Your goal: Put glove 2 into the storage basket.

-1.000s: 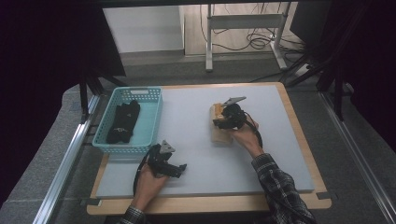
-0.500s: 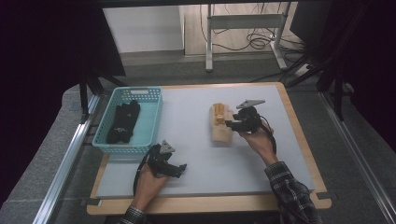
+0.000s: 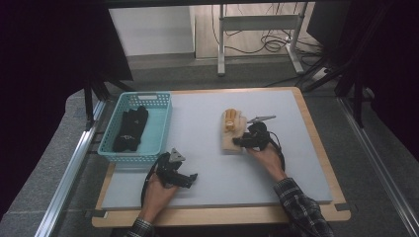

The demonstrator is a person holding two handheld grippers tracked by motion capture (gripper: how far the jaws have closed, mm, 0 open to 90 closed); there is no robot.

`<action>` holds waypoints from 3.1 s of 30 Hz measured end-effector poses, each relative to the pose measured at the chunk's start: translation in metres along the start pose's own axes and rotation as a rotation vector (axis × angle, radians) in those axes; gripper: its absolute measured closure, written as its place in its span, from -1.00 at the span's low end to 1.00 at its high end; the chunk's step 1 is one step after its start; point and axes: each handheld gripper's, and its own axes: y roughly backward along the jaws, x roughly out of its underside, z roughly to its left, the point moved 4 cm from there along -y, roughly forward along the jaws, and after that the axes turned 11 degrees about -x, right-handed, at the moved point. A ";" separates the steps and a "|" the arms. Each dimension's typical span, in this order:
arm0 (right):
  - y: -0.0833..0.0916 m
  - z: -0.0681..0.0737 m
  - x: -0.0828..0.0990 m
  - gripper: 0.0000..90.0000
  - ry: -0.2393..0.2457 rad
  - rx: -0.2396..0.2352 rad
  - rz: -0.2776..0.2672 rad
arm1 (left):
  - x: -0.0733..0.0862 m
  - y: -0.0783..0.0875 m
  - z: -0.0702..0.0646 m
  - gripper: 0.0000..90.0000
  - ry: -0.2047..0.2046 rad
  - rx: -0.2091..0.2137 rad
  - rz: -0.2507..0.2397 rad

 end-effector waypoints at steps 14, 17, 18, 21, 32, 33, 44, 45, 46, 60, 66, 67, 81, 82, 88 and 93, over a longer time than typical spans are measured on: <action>0.006 0.011 -0.003 0.70 0.008 0.010 -0.027 | 0.000 0.000 0.000 -1.00 0.000 0.000 0.001; 0.014 0.020 -0.006 0.70 0.001 -0.014 -0.053 | 0.000 0.000 0.000 -1.00 0.000 0.000 0.001; 0.017 0.025 -0.007 0.70 0.005 -0.019 -0.056 | 0.000 0.000 0.000 -1.00 0.000 0.001 0.001; 0.028 0.041 -0.006 0.70 0.019 -0.039 -0.066 | 0.000 0.000 0.000 -1.00 0.000 0.000 0.001; 0.057 0.100 0.044 0.57 0.072 -0.084 -0.048 | 0.000 0.000 0.000 -1.00 0.003 0.000 -0.001; 0.058 0.101 0.050 0.51 0.073 -0.084 -0.037 | 0.000 0.000 0.000 -1.00 -0.001 0.000 0.001; 0.100 0.053 0.049 0.40 0.042 0.045 -0.099 | 0.000 0.000 0.000 -1.00 0.000 0.000 0.001; 0.102 0.048 0.048 0.40 0.034 0.058 -0.103 | 0.000 0.000 0.000 -1.00 0.000 0.000 0.001; 0.102 0.043 0.046 0.40 0.027 0.063 -0.108 | 0.000 0.000 0.000 -1.00 -0.001 0.000 0.001; 0.062 0.066 0.026 -0.07 0.201 -0.058 -0.038 | 0.000 0.000 0.000 -1.00 -0.004 -0.001 0.000; 0.035 0.075 0.033 0.19 0.387 0.020 0.108 | 0.000 0.000 0.000 -1.00 0.001 0.000 -0.001; 0.034 0.077 0.033 0.25 0.396 0.041 0.109 | 0.000 0.000 0.000 -1.00 0.003 0.000 -0.002; 0.029 0.079 0.024 0.31 0.282 0.094 0.107 | 0.000 0.000 0.000 -1.00 -0.002 0.000 0.000; 0.029 0.078 0.026 0.31 0.271 0.080 0.102 | 0.000 0.000 0.000 -0.99 -0.002 0.000 0.001; 0.042 0.074 0.023 -0.05 0.256 0.064 0.071 | 0.000 0.000 0.000 -1.00 -0.004 -0.001 0.000; 0.075 0.063 0.024 -0.02 0.238 0.087 -0.004 | 0.000 0.000 0.000 -1.00 0.000 0.000 0.000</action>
